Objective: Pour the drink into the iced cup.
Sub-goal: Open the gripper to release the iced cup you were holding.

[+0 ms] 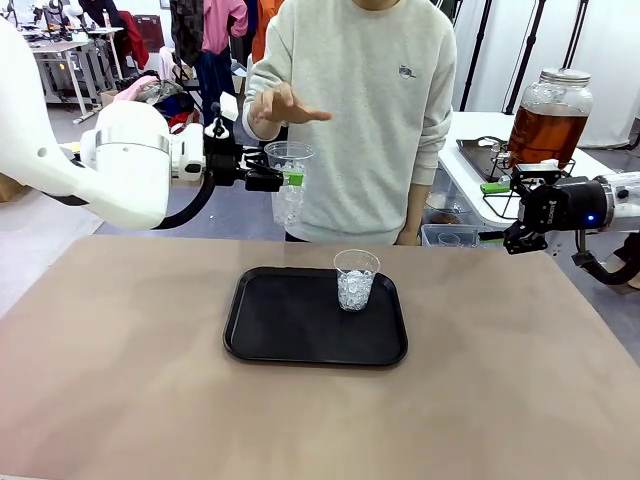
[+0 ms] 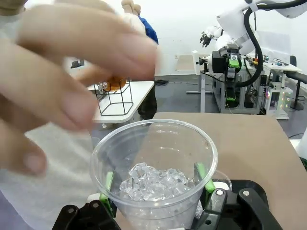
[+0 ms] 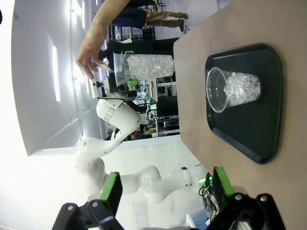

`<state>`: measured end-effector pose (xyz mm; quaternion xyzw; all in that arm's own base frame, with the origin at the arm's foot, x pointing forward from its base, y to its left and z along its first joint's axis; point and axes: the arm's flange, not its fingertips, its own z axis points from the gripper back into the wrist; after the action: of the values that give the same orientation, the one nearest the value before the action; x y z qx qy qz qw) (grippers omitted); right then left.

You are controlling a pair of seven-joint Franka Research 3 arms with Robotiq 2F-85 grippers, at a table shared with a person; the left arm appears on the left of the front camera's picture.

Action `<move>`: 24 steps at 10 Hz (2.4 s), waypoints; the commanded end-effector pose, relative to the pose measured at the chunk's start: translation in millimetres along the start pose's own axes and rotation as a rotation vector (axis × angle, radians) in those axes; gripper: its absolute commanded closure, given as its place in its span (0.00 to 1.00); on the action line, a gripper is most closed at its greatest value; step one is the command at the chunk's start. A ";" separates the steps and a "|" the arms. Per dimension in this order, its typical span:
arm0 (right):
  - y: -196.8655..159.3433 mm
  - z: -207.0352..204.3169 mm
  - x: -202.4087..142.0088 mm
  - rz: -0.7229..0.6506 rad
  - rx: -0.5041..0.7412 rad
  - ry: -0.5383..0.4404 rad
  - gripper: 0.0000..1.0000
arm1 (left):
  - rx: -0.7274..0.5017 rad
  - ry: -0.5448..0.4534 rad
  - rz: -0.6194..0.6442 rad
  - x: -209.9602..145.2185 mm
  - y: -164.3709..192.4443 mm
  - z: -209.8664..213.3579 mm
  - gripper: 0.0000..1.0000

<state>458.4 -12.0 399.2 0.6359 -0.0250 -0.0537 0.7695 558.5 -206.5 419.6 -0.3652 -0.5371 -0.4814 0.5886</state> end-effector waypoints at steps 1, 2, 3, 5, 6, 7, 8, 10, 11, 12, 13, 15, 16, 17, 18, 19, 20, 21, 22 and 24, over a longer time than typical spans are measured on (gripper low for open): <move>1.4 0.4 -1.1 0.002 0.002 -0.002 0.00 | -0.003 -0.012 -0.003 3.9 0.8 1.7 0.20; 1.4 0.4 -1.1 0.002 0.002 -0.002 0.00 | -0.003 -0.012 -0.003 3.9 0.8 1.7 0.20; 1.4 0.4 -1.1 0.002 0.002 -0.002 0.00 | -0.003 -0.012 -0.003 3.9 0.8 1.7 0.20; 1.4 0.4 -1.1 0.002 0.002 -0.002 0.00 | -0.003 -0.012 -0.003 3.9 0.8 1.7 0.20; 1.4 0.4 -1.1 0.002 0.002 -0.002 0.00 | -0.003 -0.012 -0.003 3.9 0.8 1.7 0.20; 1.4 0.4 -1.1 0.002 0.002 -0.002 0.00 | -0.003 -0.012 -0.003 3.9 0.8 1.7 0.20; 1.4 0.4 -1.1 0.002 0.002 -0.002 0.00 | -0.003 -0.012 -0.003 3.9 0.8 1.7 0.20; 1.4 0.4 -1.1 0.002 0.002 -0.002 0.00 | -0.003 -0.012 -0.003 3.9 0.8 1.7 0.20; 1.4 0.4 -1.1 0.002 0.002 -0.002 0.00 | -0.003 -0.012 -0.003 3.9 0.8 1.7 0.20; 1.4 0.4 -1.1 0.002 0.002 -0.002 0.00 | -0.003 -0.012 -0.003 3.9 0.8 1.7 0.20; 1.4 0.4 -1.1 0.002 0.002 -0.002 0.00 | -0.003 -0.012 -0.003 3.9 0.8 1.7 0.20; 1.4 0.4 -1.1 0.002 0.002 -0.002 0.00 | -0.003 -0.012 -0.003 3.9 0.8 1.7 0.20; 1.4 0.4 -1.1 0.002 0.002 -0.002 0.00 | -0.003 -0.012 -0.003 3.9 0.8 1.7 0.20; 1.4 0.4 -1.1 0.002 0.002 -0.002 0.00 | -0.003 -0.012 -0.003 3.9 0.8 1.7 0.20; 1.4 0.4 -1.1 0.002 0.002 -0.002 0.00 | -0.003 -0.012 -0.003 3.9 0.8 1.7 0.20; 1.4 0.4 -1.1 0.002 0.002 -0.002 0.00 | -0.003 -0.012 -0.003 3.9 0.8 1.7 0.20; 1.4 0.4 -1.1 0.002 0.002 -0.002 0.00 | -0.003 -0.012 -0.003 3.9 0.8 1.7 0.20; 1.4 0.4 -1.1 0.002 0.002 -0.002 0.00 | -0.003 -0.012 -0.003 3.9 0.8 1.7 0.20; 1.4 0.4 -1.1 0.002 0.002 -0.002 0.00 | -0.001 -0.001 -0.001 0.6 0.1 0.1 0.20; 1.4 0.4 -1.1 0.002 0.002 -0.002 0.00 | 0.005 -0.008 0.003 -0.3 1.2 0.4 0.04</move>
<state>458.4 -12.0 399.2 0.6359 -0.0250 -0.0537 0.7695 558.6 -206.4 419.9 -0.3655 -0.5373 -0.4814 0.5881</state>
